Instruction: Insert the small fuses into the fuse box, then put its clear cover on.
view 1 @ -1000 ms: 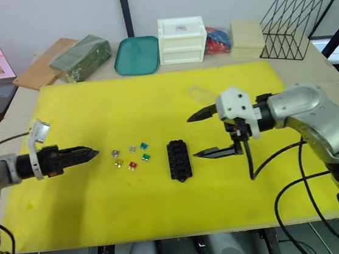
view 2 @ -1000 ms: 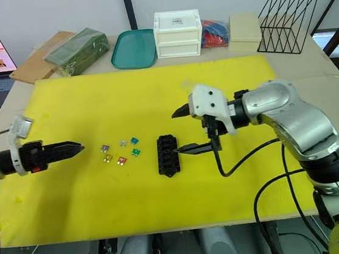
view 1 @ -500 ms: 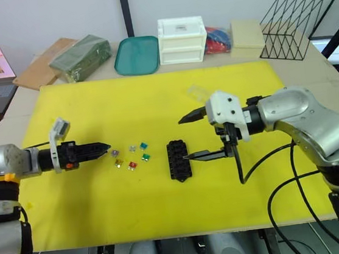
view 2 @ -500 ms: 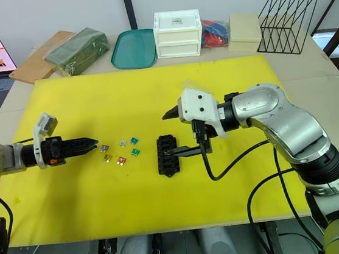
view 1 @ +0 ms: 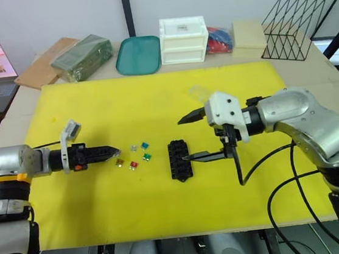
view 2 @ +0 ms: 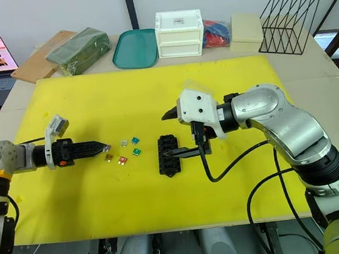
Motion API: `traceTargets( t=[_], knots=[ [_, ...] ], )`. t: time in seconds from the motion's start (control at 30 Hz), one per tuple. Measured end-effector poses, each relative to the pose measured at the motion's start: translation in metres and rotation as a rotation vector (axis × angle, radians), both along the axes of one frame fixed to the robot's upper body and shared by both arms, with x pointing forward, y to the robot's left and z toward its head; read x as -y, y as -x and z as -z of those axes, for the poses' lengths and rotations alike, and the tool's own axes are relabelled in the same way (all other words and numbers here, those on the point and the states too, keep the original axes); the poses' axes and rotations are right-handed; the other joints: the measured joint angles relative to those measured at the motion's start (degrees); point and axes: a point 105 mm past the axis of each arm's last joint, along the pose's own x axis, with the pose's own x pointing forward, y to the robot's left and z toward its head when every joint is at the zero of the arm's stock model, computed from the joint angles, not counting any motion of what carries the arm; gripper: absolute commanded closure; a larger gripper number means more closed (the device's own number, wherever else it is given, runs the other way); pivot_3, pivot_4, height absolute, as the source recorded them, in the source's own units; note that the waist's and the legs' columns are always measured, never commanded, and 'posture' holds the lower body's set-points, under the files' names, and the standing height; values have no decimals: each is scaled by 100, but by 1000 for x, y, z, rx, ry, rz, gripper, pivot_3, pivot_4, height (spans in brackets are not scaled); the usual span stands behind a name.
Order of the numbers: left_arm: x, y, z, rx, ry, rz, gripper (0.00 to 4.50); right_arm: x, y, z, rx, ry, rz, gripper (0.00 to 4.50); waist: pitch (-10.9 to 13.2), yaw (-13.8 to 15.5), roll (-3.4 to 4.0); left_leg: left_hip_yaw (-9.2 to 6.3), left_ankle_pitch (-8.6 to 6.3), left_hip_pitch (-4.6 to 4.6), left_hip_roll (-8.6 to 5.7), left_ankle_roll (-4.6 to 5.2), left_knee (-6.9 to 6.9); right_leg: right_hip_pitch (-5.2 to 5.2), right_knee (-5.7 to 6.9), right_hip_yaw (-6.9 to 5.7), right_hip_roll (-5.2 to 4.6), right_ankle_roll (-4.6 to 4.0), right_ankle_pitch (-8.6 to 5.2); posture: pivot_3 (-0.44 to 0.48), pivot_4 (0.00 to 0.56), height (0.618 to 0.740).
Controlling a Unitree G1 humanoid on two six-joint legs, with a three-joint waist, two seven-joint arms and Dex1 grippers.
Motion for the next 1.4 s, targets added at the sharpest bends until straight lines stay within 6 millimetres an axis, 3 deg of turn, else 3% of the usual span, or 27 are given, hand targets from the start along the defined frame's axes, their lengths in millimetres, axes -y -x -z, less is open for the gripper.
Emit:
traceTargets(
  t=[0.03, 0.17, 0.47, 0.53, 0.63, 0.83, 0.93, 1.17, 1.4],
  knots=[
    [1, 0, 0, 1, 0, 2, 1648, 0, 0, 0, 0, 0, 0, 0, 0, 3, 0, 0, 0, 0, 0, 0, 0, 0, 0, 0, 0, 0, 0, 0, 150, 740],
    [0, -2, 4, 11, -19, -1, 2557, 0, 0, 0, -1, 1, -2, 0, 0, 9, 0, 0, 0, 0, 0, 0, 0, 0, 0, 0, 0, 0, 0, 0, 150, 740],
    [-5, -3, 13, 18, -38, -21, 2557, 0, 0, -2, 4, 3, -7, 0, -1, -10, 2, 0, 0, 7, 0, 0, 0, 3, 2, 0, 1, 0, 0, 0, 150, 740],
    [-5, -3, 13, 21, -37, -23, 2941, 0, 1, -2, 4, 4, -9, 0, -1, -11, 1, 0, 0, 7, 0, 0, 0, 3, 2, 0, 1, 0, 0, 0, 150, 740],
    [-9, -3, 17, 15, -50, -35, 3869, 0, 1, -1, 3, 5, -13, 0, -1, -19, 2, 0, 0, 7, 1, 0, 0, 3, 2, 0, 1, 0, 0, 0, 150, 740],
    [-10, -3, 19, 26, -56, -35, 3869, 0, 2, -1, 0, 8, -19, 0, -2, -27, 2, 0, 0, 10, 2, 0, -1, 3, 6, 1, 3, 0, 0, 0, 150, 740],
    [-10, -3, 20, 34, -58, -35, 4474, -1, 2, -2, 2, 9, -20, 0, -2, -30, 3, 1, 0, 11, 2, 0, -1, 3, 7, 2, 3, 0, 0, 0, 150, 740],
    [-11, -3, 22, 68, -60, -31, 4491, -1, 2, -3, 7, 10, -25, 0, -4, -29, 7, 1, 0, 15, 2, 0, -1, 3, 11, 3, 4, -1, 0, 0, 150, 740],
    [-16, -5, 13, 244, -71, -48, 4491, 0, 1, -2, -4, 13, -23, 0, -3, -35, 5, -1, 0, 12, 11, 0, 0, 0, 12, 4, 6, -7, 3, 0, 150, 740]
  ],
)
